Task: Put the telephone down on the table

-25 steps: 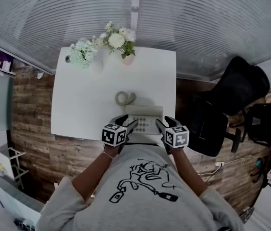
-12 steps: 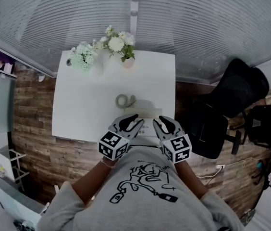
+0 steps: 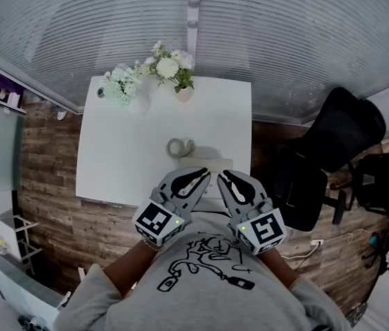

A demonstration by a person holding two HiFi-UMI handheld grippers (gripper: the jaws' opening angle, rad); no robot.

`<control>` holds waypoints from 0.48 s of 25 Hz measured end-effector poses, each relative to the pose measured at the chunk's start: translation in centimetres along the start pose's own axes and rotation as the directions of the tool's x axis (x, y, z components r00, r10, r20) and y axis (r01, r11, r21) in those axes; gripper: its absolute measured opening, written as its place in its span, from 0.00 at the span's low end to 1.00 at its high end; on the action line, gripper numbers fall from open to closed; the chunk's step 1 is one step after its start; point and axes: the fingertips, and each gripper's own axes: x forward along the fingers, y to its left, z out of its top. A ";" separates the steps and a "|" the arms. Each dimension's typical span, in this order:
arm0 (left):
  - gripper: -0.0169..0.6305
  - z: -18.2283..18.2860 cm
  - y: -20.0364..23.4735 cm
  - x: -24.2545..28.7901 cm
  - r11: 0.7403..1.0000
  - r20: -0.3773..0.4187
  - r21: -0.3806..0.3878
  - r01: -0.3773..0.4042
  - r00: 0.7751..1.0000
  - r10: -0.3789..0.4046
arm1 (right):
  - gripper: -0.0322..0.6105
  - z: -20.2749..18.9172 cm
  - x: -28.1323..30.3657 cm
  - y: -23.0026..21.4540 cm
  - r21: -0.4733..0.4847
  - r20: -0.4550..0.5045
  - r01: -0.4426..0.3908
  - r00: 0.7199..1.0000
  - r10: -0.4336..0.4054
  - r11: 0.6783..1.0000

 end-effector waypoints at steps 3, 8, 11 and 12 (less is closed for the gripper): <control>0.07 1.6 -0.6 -0.4 1.000 0.017 0.024 0.004 1.000 -0.005 | 0.14 1.6 -0.4 0.3 -0.024 0.041 0.003 0.999 -0.002 1.000; 0.07 3.5 -1.5 -0.7 0.999 0.046 0.034 0.003 0.999 -0.005 | 0.12 3.1 -0.9 0.5 -0.030 0.083 0.008 0.997 -0.006 1.000; 0.07 4.0 -1.7 -0.8 0.999 0.050 0.038 0.005 0.999 -0.006 | 0.12 3.5 -0.9 0.6 -0.028 0.090 0.006 0.996 -0.003 1.000; 0.07 4.1 -1.7 -0.9 0.999 0.050 0.039 0.004 0.999 -0.006 | 0.12 3.6 -0.9 0.7 -0.031 0.093 0.005 0.996 -0.002 1.000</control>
